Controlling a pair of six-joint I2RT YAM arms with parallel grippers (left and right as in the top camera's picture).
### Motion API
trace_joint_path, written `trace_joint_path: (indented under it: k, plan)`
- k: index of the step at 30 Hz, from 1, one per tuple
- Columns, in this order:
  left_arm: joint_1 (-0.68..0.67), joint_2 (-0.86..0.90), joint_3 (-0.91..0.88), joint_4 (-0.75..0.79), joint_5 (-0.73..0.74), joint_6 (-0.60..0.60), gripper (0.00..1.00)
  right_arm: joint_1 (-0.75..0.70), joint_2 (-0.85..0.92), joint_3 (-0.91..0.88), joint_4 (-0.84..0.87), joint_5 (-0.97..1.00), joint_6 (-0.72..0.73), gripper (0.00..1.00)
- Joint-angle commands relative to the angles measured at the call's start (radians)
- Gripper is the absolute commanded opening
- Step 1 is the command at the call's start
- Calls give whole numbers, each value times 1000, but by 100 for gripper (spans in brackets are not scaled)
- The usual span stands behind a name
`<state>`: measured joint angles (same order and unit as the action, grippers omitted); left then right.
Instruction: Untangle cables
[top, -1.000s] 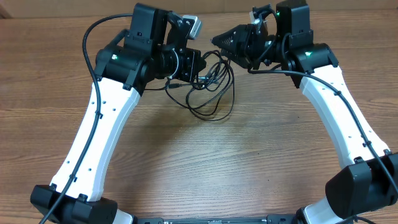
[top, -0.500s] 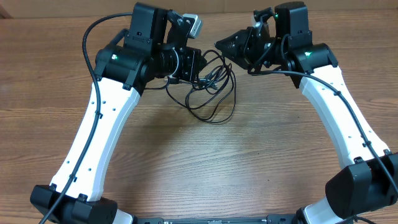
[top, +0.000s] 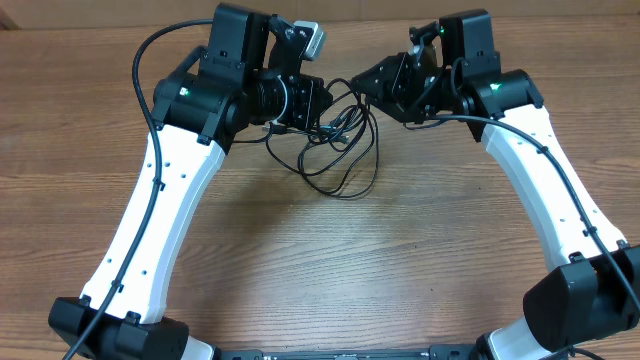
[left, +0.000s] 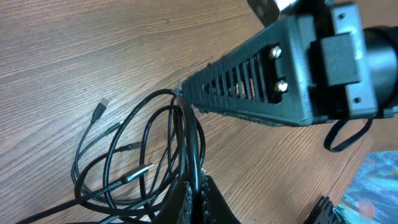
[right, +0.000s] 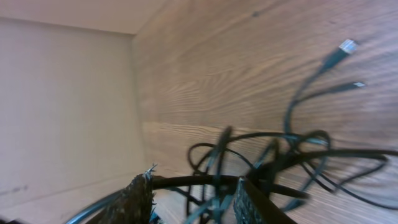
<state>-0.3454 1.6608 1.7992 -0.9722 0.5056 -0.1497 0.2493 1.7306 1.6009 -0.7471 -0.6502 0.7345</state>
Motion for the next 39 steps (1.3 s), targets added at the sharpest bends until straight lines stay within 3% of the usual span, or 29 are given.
trace_joint_path:
  k: [1,24,25,27,29,30,39]
  plan:
    - [-2,-13,3,9,23,23,4,3,-13,22,-22,66,-26,42]
    - [-2,-13,3,35,28,11,4,125,0,-31,-26,138,-29,44]
    - [-2,-13,3,35,31,11,4,130,3,-31,-23,142,-29,43]
    - [-2,-13,3,35,36,11,4,143,12,-31,-16,157,-29,30]
    - [-2,-13,3,35,38,11,4,145,19,-31,-13,160,-29,9]
    - [-2,-13,3,35,38,11,4,145,22,-31,-10,159,-29,4]
    - [-2,-13,3,10,-1,13,4,126,22,-31,42,64,-29,4]
